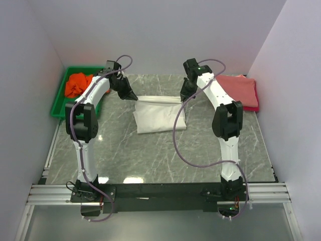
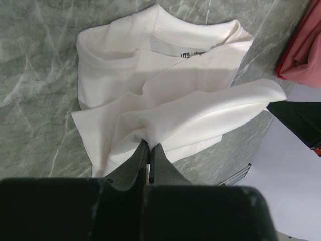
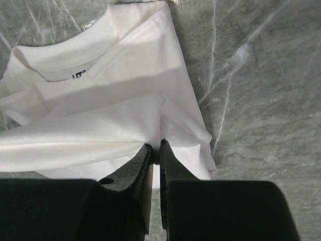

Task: Fold and stack the t-shirts
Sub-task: Fold the tshirt, then neatly place the folded tshirt to the corner

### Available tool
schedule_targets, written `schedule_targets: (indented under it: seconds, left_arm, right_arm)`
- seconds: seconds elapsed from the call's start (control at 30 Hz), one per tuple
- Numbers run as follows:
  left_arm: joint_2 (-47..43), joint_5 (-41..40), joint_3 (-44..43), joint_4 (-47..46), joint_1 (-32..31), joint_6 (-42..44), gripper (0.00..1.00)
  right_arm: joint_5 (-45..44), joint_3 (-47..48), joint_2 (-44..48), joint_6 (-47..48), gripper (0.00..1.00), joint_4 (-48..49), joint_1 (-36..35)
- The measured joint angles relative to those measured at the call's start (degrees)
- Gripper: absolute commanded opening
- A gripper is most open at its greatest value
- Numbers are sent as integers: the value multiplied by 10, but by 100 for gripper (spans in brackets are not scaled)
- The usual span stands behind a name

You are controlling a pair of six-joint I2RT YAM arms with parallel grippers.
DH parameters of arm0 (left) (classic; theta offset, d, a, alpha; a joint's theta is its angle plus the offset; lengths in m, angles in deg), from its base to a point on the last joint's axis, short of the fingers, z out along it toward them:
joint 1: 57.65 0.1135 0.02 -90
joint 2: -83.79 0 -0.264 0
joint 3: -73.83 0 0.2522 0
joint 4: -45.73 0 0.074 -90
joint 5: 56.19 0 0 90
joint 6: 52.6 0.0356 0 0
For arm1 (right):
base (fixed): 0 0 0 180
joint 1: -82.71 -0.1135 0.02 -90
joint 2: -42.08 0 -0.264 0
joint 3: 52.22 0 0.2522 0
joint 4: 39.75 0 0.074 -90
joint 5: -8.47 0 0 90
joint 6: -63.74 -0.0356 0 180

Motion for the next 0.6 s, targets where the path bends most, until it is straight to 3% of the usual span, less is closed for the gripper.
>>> schedule_targets:
  seconds: [0.23,0.27,0.37,0.4,0.5,0.6]
  left_arm:
    - [30,6,-12,-9,10,-6,0]
    - [35,7,-13,-13,11,-6,1]
    - [51,7,-14,-19,13,-7,33]
    - [57,-4,-19,-18,14,-6,51]
    - [64,-35,-23,-22,28,-12,64]
    - [63,-59,-26,-32,45,-12,66]
  right_arm:
    - [19,38,-50,12,0,3,4]
    - [20,42,-54,14,5,3,5]
    - [26,52,-62,18,43,8,7]
    - [24,56,-65,23,56,10,9]
    - [28,56,-68,45,65,20,23]
    - [38,52,-66,60,70,42,36]
